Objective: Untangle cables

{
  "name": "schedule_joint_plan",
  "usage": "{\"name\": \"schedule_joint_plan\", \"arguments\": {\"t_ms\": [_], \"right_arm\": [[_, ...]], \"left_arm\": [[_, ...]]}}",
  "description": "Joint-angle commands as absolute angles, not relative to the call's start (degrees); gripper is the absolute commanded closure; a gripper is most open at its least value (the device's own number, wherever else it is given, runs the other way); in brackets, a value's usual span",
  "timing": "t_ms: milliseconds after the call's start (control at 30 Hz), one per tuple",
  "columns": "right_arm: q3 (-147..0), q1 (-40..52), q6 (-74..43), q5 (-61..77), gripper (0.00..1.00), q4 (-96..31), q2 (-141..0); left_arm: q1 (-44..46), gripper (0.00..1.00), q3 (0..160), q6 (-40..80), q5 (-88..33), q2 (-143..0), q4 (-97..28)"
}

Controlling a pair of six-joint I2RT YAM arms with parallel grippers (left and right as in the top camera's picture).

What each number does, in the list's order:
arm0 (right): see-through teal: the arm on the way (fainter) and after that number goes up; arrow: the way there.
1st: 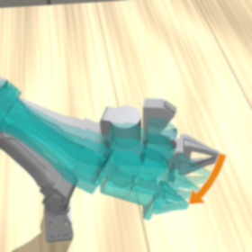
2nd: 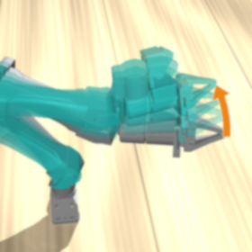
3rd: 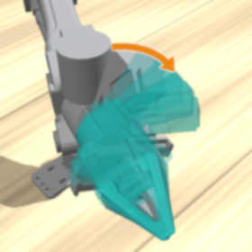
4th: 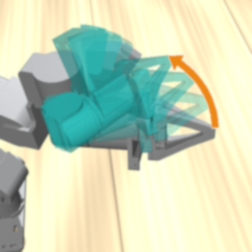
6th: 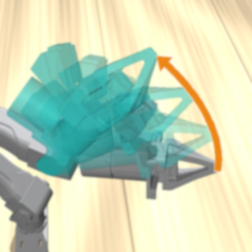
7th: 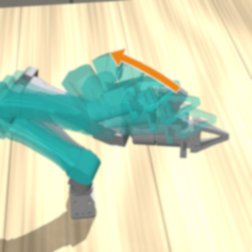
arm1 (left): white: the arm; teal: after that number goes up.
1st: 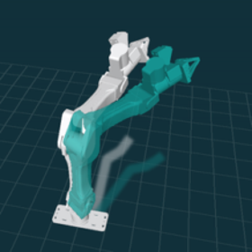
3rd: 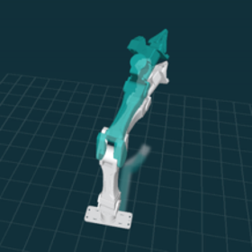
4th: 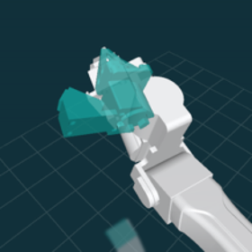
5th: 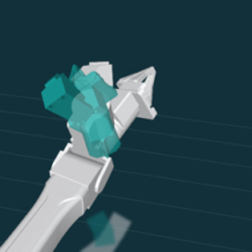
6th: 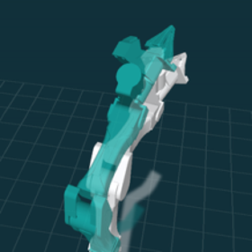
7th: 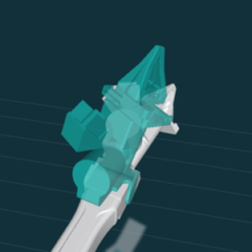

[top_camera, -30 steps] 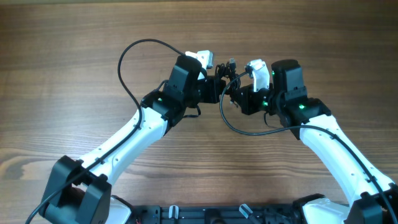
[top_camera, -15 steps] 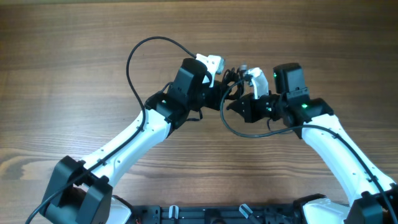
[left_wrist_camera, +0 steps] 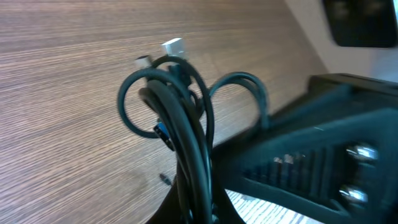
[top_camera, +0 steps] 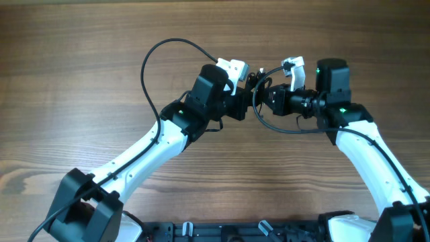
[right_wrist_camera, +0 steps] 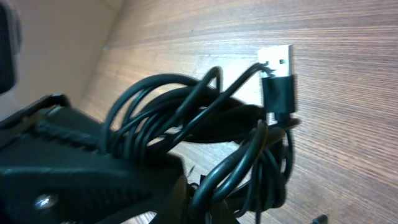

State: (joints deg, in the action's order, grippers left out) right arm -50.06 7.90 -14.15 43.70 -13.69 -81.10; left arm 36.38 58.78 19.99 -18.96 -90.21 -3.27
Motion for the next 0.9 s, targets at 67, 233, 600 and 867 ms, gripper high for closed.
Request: {"name": "schedule_joint_plan", "arguments": {"t_ms": [67, 233, 600, 867], "right_arm": [[-50.6, 8.0, -16.8, 40.3, 0.96, -12.9, -85.3], [-50.6, 8.1, -22.5, 40.5, 0.96, -9.6, -85.3], [-50.5, 9.2, -25.7, 42.8, 0.54, -10.6, -85.3], [-50.6, 1.5, -25.6, 57.4, 0.11, -11.2, -85.3]], "left_arm": [[37.2, 0.96, 59.1, 21.6, -26.2, -90.0, -2.7], [37.2, 0.96, 59.1, 26.1, -27.0, -90.0, -1.2], [34.7, 0.96, 59.1, 35.7, -27.0, -90.0, 3.5], [27.0, 0.96, 59.1, 36.5, -27.0, -90.0, -1.3]]}}
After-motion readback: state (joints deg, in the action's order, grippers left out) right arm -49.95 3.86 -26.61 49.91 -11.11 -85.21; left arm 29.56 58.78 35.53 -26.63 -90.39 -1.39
